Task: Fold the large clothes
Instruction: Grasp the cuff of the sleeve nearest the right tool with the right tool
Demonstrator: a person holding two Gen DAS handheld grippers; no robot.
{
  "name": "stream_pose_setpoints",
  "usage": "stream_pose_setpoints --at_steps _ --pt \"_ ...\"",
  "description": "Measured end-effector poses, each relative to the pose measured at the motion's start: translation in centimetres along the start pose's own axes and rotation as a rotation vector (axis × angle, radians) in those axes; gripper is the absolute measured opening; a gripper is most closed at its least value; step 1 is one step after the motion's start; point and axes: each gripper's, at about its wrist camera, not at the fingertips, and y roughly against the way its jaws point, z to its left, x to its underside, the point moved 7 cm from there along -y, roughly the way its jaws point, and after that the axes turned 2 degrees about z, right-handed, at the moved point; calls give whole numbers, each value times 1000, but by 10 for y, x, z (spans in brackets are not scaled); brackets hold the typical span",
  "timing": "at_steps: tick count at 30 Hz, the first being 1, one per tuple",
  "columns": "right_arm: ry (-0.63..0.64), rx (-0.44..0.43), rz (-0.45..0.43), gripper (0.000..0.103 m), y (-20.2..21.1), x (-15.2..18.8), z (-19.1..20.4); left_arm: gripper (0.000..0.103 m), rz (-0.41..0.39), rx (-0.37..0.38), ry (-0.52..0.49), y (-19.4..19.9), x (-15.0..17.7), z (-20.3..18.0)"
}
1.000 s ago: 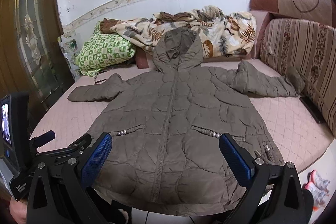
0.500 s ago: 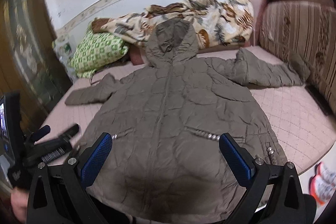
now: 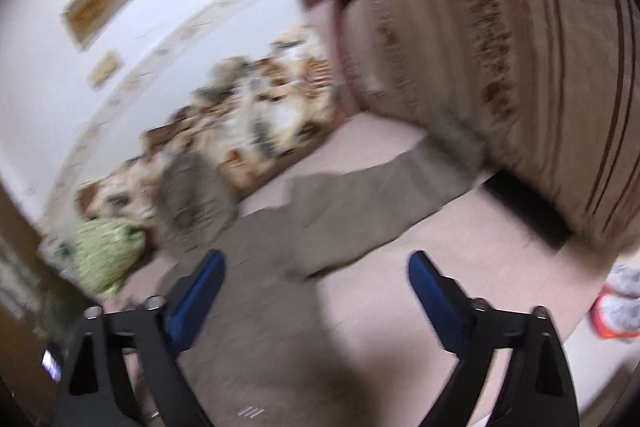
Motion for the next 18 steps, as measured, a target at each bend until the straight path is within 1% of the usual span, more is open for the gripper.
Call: stream_pose_setpoints --at_steps 1,2,3,5,7,9,11,12,14,18 --pt "-14 17 8 76 -11 -11 -15 103 19 44 0 -9 -1 -4" --pt "-27 49 23 71 -25 -21 -30 103 18 51 -1 -13 -2 -6" --pt "-36 84 34 70 -37 -29 -45 103 20 47 -15 -20 -3 -9" --pt "-57 135 36 70 -61 -43 -72 103 56 62 -56 -34 -1 -19" --pt "-101 187 46 70 -85 -52 -101 103 95 94 -81 -46 4 -31" --pt "-122 207 63 69 -106 -55 -119 103 115 123 -111 -51 8 -43" --pt "-125 253 73 68 -126 -62 -134 103 114 132 -137 -51 11 -51" --pt "-124 262 75 68 -129 -62 -139 103 105 133 -150 -50 12 -55" --pt "-124 297 84 68 -143 -65 -148 103 83 118 -184 -49 14 -61" --pt "-87 361 92 68 -165 -74 -160 103 79 126 -208 -51 18 -72"
